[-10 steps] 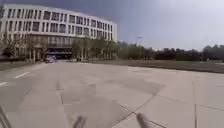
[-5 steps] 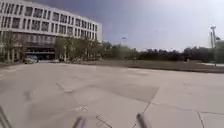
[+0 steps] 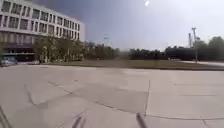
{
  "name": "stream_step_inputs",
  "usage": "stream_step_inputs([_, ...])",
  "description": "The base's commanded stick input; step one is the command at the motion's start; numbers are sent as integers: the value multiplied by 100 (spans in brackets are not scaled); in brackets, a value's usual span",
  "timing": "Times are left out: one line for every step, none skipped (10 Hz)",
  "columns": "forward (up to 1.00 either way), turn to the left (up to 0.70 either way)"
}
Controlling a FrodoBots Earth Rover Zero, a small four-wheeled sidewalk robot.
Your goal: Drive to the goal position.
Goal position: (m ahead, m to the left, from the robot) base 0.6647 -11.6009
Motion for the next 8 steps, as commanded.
stream_step_inputs([100,-40])
stream_step_inputs([100,-40])
stream_step_inputs([100,-40])
stream_step_inputs([100,-40])
stream_step_inputs([100,-40])
stream_step_inputs([100,-40])
stream_step_inputs([100,-40])
stream_step_inputs([100,-40])
